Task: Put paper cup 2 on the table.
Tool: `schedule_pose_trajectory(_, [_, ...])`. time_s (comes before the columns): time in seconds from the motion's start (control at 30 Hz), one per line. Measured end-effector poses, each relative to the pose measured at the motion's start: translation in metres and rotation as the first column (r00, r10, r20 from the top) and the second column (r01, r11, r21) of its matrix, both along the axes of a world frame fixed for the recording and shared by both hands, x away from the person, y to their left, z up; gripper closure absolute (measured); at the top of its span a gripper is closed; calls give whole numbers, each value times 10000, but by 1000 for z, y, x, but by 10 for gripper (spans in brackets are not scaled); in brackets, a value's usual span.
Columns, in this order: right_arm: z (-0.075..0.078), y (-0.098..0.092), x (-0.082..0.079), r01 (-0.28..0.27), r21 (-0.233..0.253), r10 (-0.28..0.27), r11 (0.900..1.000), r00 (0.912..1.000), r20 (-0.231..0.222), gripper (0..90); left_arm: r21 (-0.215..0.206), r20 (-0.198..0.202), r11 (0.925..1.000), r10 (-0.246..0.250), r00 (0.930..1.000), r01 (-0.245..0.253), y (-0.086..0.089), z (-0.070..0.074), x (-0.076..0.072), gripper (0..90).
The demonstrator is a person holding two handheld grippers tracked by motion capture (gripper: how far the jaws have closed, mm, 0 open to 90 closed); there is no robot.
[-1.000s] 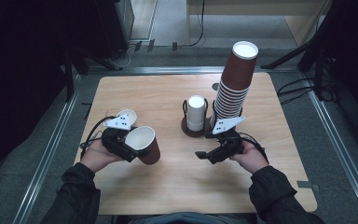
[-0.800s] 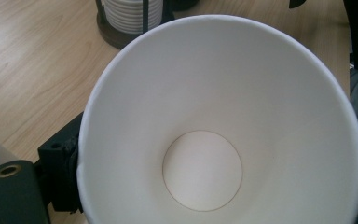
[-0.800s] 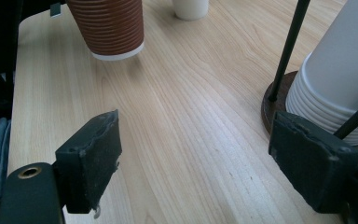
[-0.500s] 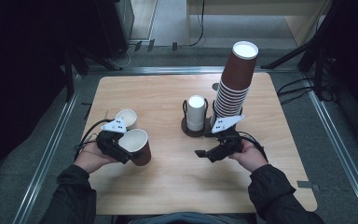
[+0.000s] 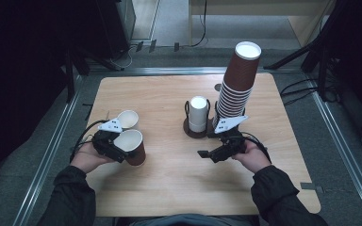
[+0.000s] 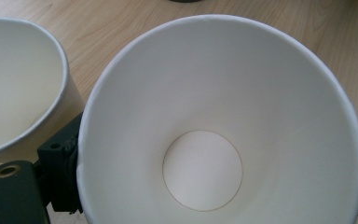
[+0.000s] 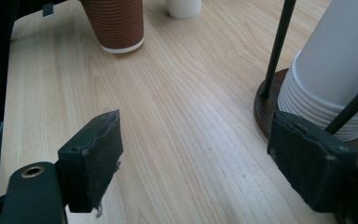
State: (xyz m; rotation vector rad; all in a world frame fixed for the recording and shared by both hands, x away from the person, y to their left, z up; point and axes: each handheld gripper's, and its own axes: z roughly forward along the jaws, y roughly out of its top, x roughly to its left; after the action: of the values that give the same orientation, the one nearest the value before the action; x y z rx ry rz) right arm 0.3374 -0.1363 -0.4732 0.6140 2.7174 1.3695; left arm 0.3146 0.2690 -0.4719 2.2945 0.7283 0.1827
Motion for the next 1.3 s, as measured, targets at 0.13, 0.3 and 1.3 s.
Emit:
schedule_pose_trajectory(0.13, [0,-1,1,66,-3,-66,10000,10000,-3,184,176,91,9996,210,9997,-212,3,-2,1,80])
schedule_pose_trajectory(0.3, [0,-2,1,104,53,-104,9999,9999,-43,184,273,138,9994,199,9997,-203,3,-4,0,77])
schedule_pose_trajectory(1.3, [-2,-1,3,93,-112,-94,9999,9999,-47,194,-404,-286,9991,109,9995,-121,0,4,-1,0])
